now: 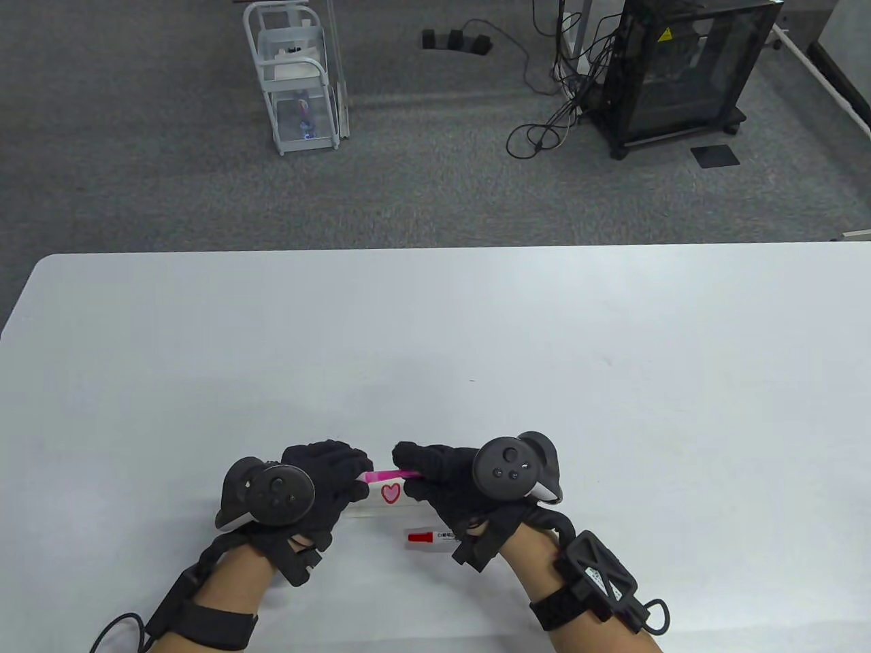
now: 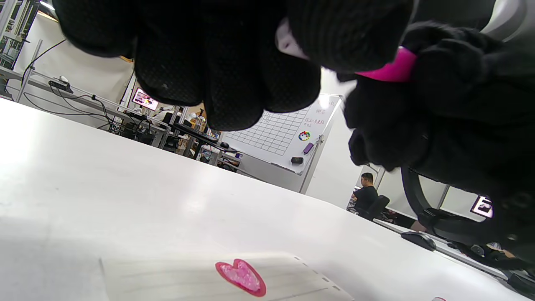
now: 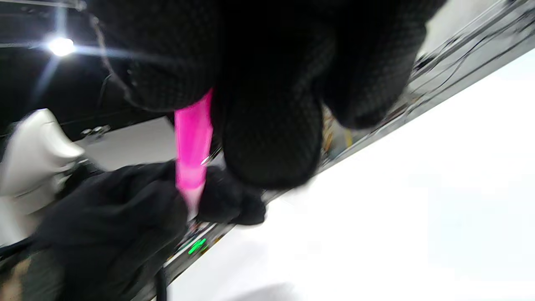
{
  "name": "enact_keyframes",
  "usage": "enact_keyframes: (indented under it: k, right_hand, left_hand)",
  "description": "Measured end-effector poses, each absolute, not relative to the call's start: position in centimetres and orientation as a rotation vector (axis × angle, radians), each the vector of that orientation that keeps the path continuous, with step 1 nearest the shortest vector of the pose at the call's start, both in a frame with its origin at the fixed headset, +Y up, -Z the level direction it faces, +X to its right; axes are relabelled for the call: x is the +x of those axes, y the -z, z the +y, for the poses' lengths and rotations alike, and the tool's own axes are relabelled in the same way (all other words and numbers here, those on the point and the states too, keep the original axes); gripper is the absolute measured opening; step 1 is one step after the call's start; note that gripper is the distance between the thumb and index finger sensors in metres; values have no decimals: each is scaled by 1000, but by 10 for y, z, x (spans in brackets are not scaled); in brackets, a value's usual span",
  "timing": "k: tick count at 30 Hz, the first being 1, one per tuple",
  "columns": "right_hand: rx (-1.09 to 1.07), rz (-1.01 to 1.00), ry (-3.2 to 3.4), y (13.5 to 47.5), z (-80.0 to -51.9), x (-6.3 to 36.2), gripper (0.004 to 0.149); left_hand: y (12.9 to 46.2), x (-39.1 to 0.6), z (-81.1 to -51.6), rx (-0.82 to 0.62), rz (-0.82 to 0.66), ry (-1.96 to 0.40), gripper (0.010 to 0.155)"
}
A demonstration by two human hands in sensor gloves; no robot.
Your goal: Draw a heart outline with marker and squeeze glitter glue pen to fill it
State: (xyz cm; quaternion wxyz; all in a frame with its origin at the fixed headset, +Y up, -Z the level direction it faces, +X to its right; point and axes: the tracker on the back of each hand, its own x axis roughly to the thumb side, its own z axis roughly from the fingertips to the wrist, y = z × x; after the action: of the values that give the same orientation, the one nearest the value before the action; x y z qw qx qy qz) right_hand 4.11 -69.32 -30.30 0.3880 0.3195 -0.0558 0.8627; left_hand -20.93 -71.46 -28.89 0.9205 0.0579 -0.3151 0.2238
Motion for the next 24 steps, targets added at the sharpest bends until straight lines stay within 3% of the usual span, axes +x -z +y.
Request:
enact_keyframes:
  k: [5, 7, 8, 10, 12, 22, 24]
  right_hand:
    - [730, -83, -2295, 306, -699, 42, 63]
    - [743, -199, -2244, 302, -697, 44, 66]
    - [786, -165, -2218, 302, -696, 42, 73]
    - [866, -96, -2180, 302, -693, 40, 57]
    - [836, -150, -2222, 302, -694, 41, 54]
    - [749, -188, -2243, 306, -701, 43, 55]
    - [698, -209, -2334, 309, -701, 46, 65]
  left_hand:
    - [290, -211, -715, 118, -644, -447, 48]
    - [290, -211, -714, 127, -636, -459, 48]
    - [291, -211, -714, 126, -634, -455, 48]
    - [290, -211, -714, 128, -636, -458, 48]
    - [290, -211, -714, 124, -635, -454, 48]
    - [285, -209, -707, 281, -627, -288, 47]
    - [291, -214, -709, 280, -597, -229, 46]
